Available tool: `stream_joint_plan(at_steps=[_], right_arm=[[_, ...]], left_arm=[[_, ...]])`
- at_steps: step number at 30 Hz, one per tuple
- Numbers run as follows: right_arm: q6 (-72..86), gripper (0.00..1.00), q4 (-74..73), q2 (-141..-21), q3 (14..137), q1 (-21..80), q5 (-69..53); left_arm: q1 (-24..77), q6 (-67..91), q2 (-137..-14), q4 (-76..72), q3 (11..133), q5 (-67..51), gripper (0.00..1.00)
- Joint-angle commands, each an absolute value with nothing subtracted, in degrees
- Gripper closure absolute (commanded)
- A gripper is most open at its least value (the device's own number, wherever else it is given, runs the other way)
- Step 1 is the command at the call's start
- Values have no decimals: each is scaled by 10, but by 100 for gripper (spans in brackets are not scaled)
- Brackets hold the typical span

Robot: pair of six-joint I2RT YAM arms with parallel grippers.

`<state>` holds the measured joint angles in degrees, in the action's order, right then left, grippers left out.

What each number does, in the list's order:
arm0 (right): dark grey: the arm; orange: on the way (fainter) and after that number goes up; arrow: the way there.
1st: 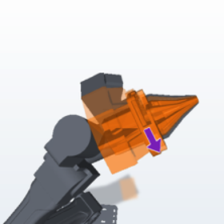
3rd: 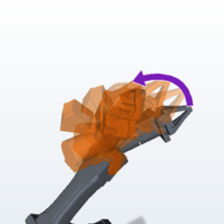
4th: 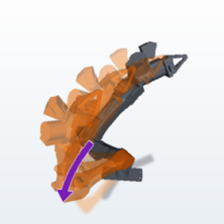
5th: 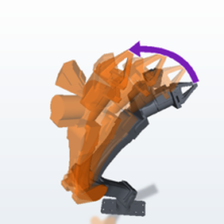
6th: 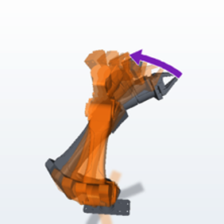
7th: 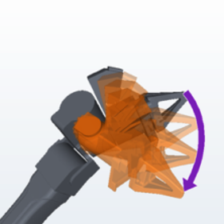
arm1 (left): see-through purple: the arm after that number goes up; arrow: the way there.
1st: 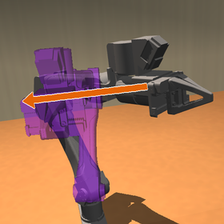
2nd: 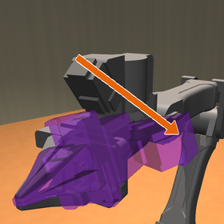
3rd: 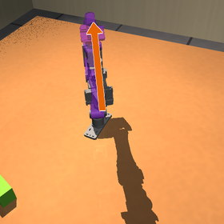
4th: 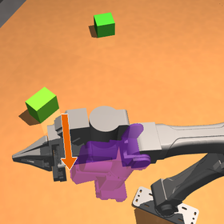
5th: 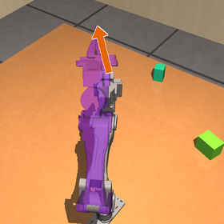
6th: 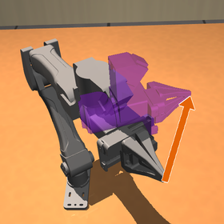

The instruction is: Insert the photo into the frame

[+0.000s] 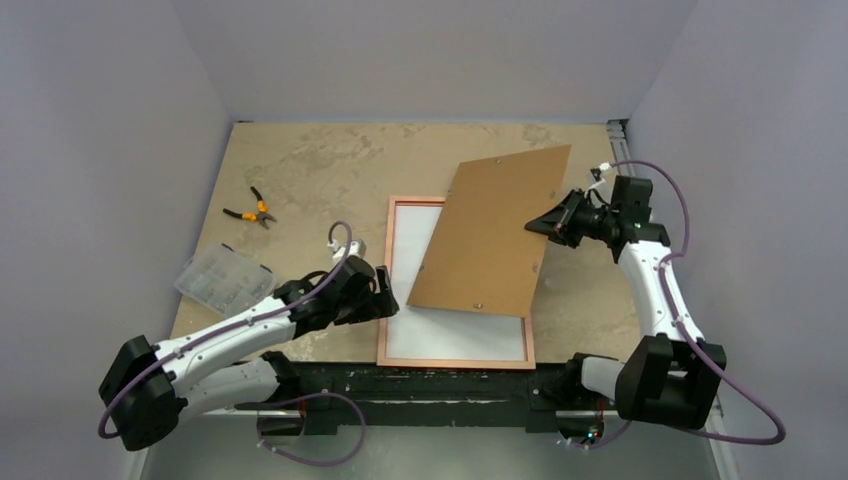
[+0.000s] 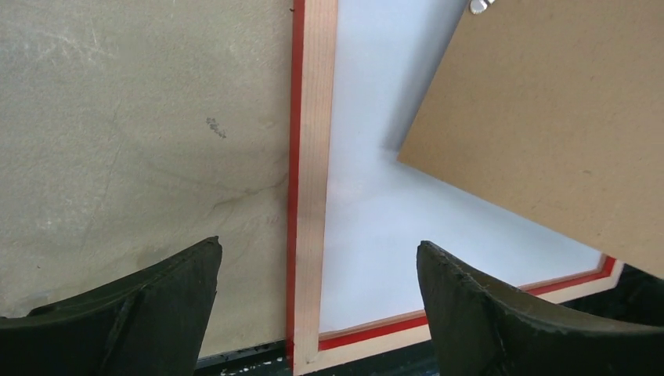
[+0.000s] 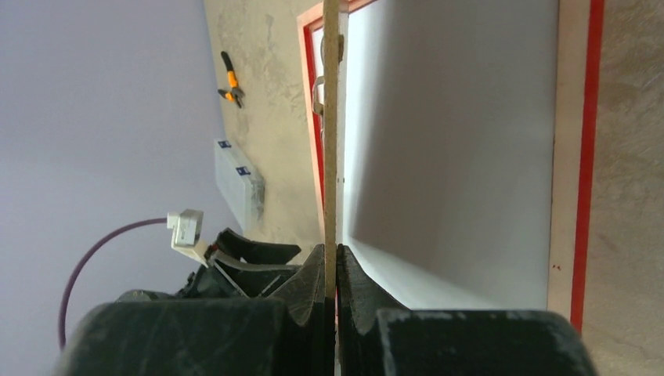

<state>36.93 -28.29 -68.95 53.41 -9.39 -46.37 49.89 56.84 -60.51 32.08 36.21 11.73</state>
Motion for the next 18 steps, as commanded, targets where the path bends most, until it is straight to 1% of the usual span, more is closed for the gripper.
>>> stream_joint_plan(at_steps=[1, 4, 7, 9, 13, 18], right_arm=[[341, 100, -303, -685, 548, -58, -500], [330, 100, -317, -705, 562, -24, -499], [320, 100, -331, -711, 569, -12, -511], [308, 100, -349, -710, 577, -12, -516], [284, 100, -382, -717, 598, -11, -542], [282, 100, -380, -741, 607, -4, -555]], left_arm=[[450, 597, -532, 237, 295, 34, 8], [410, 604, -495, 195, 255, -31, 8], [383, 611, -477, 178, 231, -56, 12], [373, 611, -477, 177, 223, -64, 16], [359, 613, -492, 181, 216, -62, 28], [358, 609, -530, 182, 218, -39, 38]])
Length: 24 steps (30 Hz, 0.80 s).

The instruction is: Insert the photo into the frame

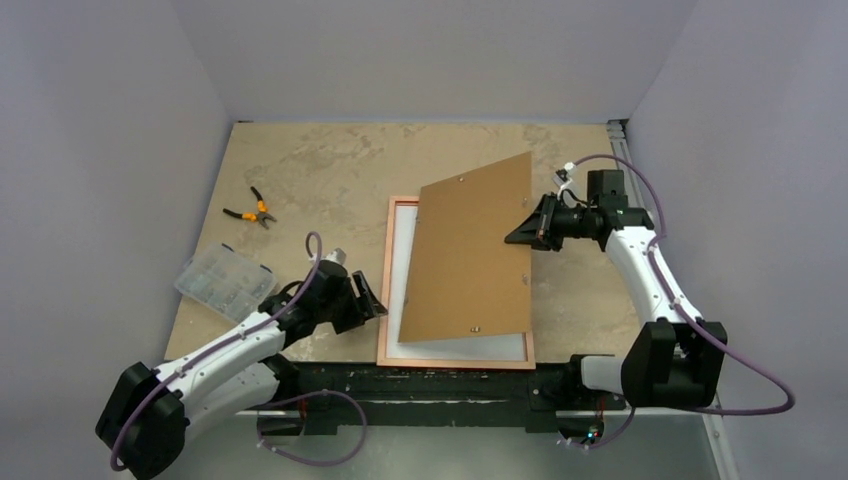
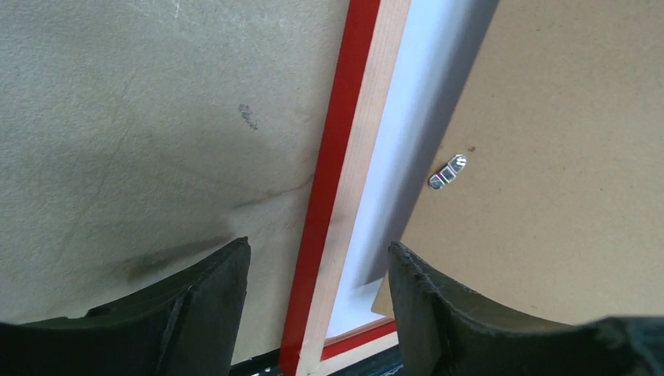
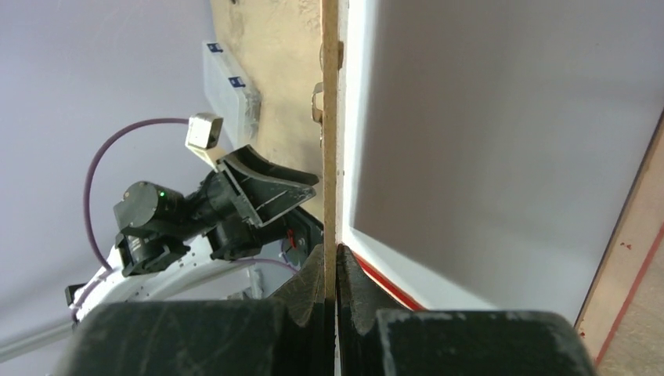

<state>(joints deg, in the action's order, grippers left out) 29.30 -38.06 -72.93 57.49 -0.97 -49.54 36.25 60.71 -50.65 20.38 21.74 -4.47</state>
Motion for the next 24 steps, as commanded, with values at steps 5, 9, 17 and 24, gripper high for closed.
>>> stream_joint_plan(at_steps=[5, 9, 17, 24], right_arm=[[276, 100, -382, -756, 610, 13, -566], [269, 100, -390, -758, 604, 27, -566], [253, 100, -395, -770, 579, 38, -552], [243, 100, -402, -771, 560, 39, -540]], left_arm=[[358, 599, -595, 173, 230, -40, 47], [358, 601, -623, 172, 234, -27, 52], [358, 589, -650, 186, 249, -5, 70], [358, 585, -676, 185, 256, -5, 83]])
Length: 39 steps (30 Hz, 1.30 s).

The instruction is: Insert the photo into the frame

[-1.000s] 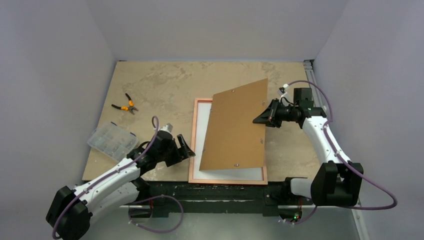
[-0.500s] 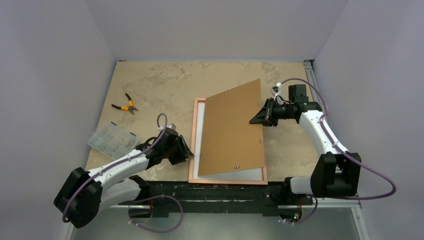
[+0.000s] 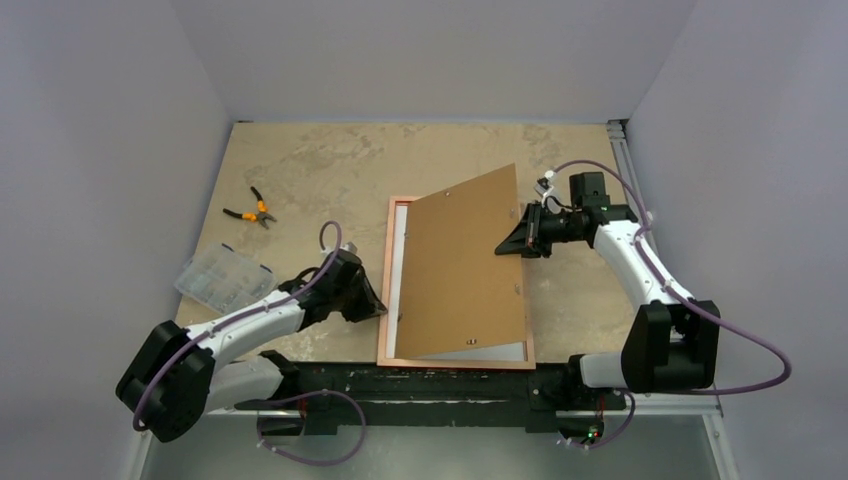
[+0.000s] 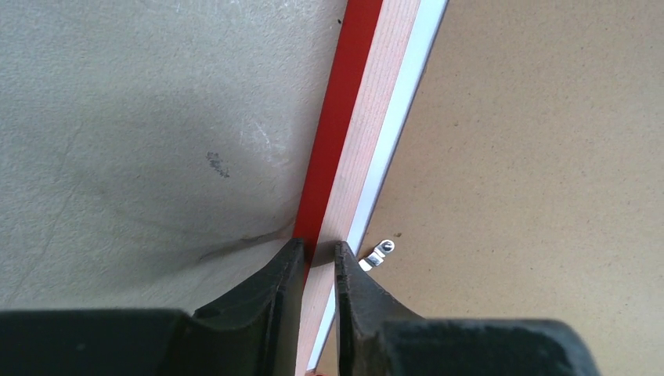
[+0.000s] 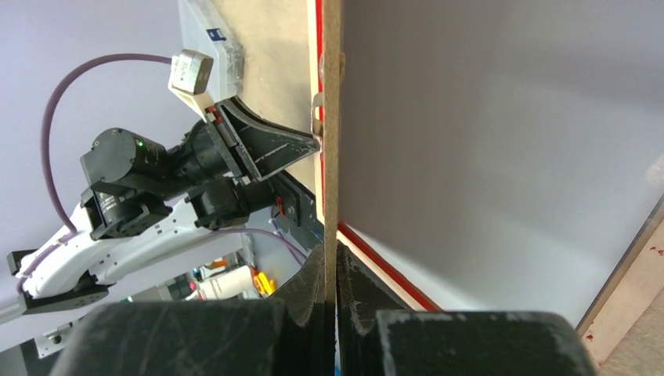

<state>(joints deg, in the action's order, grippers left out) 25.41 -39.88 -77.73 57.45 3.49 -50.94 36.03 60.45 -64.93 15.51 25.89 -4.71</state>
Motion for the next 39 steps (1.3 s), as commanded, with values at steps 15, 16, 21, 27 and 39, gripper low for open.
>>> stream_joint_plan(at_steps=[15, 16, 21, 27, 39], right_arm=[[200, 100, -405, -862, 606, 40, -519], [204, 100, -399, -864, 605, 42, -519], [197, 100, -398, -875, 609, 51, -501], [181, 100, -411, -888, 612, 82, -501], [174, 100, -422, -885, 623, 102, -535]], left_arm=[[358, 548, -691, 220, 284, -2, 86], [358, 546, -692, 220, 285, -2, 86], [358, 533, -699, 224, 292, -2, 87], [358, 522, -706, 237, 303, 20, 87], [355, 504, -696, 227, 299, 22, 86]])
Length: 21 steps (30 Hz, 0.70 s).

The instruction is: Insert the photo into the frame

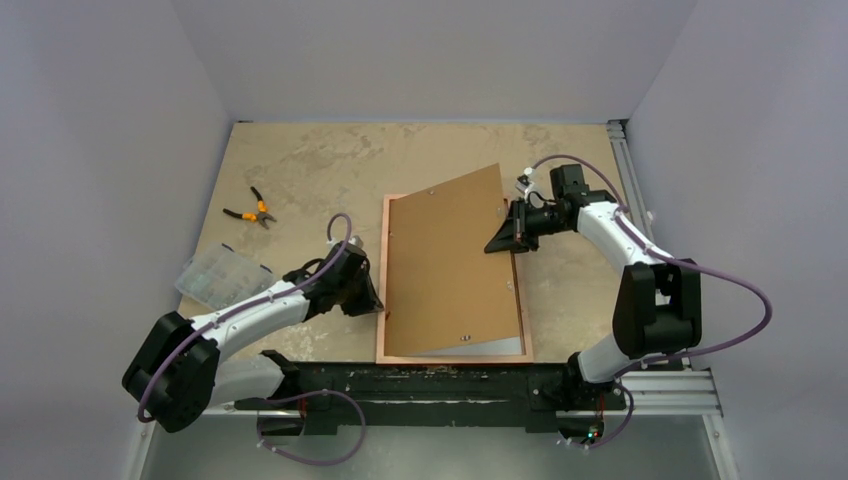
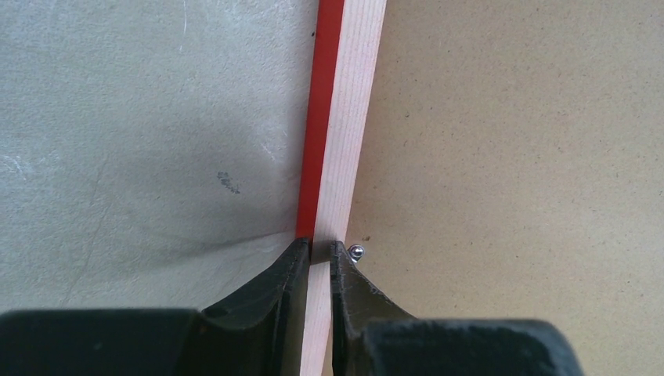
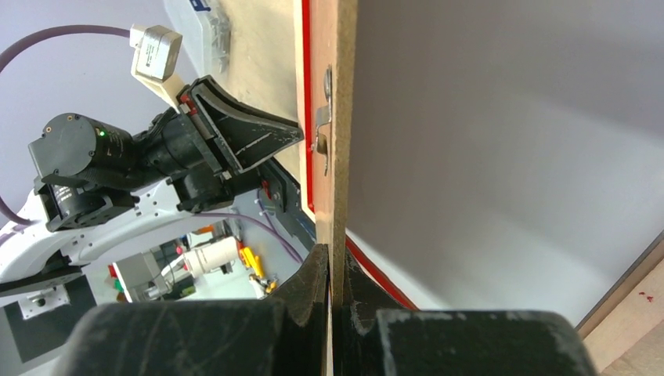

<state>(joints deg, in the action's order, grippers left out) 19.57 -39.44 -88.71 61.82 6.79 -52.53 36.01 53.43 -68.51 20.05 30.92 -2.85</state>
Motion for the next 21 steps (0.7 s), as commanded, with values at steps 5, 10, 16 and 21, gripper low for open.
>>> stream_joint_plan(at_steps=[5, 10, 16, 21], right_arm=[[175, 100, -413, -905, 598, 104, -496], [177, 87, -410, -915, 593, 105, -427], [177, 62, -414, -919, 607, 109, -364], [173, 47, -415, -937, 622, 128, -328]], left_arm=[[355, 504, -704, 222, 300, 18, 86], [354, 505, -720, 220, 301, 13, 86], [354, 505, -726, 222, 301, 14, 86], [354, 504, -729, 222, 302, 17, 86]])
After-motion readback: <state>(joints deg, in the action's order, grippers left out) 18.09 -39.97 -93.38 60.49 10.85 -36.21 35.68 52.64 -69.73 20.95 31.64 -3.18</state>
